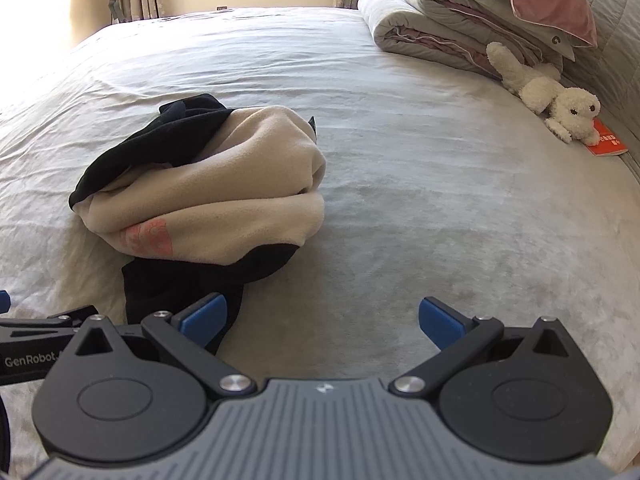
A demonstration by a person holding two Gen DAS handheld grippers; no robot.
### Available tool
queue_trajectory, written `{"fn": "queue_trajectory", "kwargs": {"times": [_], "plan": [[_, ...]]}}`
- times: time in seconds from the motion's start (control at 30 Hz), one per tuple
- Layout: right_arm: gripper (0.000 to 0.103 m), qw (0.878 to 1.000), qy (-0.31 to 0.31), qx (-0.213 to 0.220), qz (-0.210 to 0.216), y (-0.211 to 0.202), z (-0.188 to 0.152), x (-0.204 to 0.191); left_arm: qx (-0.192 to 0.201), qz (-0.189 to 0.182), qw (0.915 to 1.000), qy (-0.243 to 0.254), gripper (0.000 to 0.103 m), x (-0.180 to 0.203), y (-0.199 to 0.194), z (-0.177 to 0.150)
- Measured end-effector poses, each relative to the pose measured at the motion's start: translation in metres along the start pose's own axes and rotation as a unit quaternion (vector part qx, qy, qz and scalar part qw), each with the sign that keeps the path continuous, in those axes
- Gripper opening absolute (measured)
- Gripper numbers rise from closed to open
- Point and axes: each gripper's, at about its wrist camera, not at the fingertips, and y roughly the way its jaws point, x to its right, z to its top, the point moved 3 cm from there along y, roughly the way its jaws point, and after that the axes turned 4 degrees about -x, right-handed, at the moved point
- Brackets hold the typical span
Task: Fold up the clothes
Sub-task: 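Approach the bunched beige sweatshirt and black clothing with both tools open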
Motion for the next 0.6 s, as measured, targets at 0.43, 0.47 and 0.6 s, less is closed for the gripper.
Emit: {"fn": "queue_trajectory", "kwargs": {"times": [0.43,0.47,0.6], "plan": [[0.103,1.0,0.001,-0.006,-0.001,0.0042,-0.0012,-0.0011,-0.002,0.001,1.0,0.003,0.102,-0.0001,-0.0001,-0.0012],[0.103,1.0,0.0,-0.007,-0.001,0.0044,-0.0012,-0.0015,-0.003,0.002,1.0,0.002,0.102,-0.0003,0.0001,-0.0015],[0.103,1.0,-0.002,-0.007,-0.001,0.0037,-0.0019,-0.0025,-0.005,0.001,1.0,0.002,0.102,-0.0009,0.0005,-0.0015]]}}
